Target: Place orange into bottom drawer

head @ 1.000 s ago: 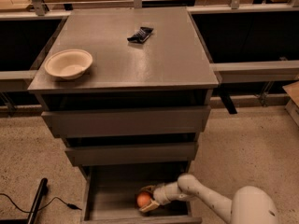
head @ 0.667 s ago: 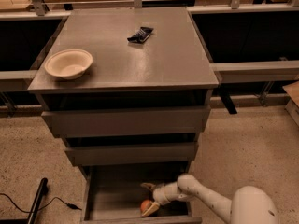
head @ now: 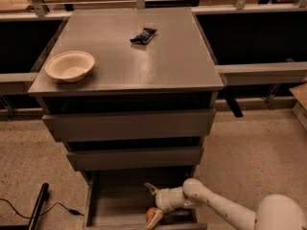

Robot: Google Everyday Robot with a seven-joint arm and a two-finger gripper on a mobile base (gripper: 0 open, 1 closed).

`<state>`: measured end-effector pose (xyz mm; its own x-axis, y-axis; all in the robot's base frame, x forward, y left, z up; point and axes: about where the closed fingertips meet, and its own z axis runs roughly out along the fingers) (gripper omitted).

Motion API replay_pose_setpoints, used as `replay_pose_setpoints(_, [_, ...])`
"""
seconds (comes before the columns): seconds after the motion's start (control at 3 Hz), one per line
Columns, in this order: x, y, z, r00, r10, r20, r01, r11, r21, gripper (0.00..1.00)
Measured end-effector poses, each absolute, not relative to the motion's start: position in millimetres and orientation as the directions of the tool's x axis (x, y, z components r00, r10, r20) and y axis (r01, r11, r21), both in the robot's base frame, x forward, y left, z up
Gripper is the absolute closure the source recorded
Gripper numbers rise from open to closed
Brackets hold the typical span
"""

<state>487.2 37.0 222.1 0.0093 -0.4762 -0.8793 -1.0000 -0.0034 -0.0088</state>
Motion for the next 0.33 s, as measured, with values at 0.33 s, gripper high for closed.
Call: replay_pose_setpoints(0.33, [473.2, 42.8, 226.0, 0.011, -0.468, -0.884, -1.0, -0.024, 0.0, 0.0])
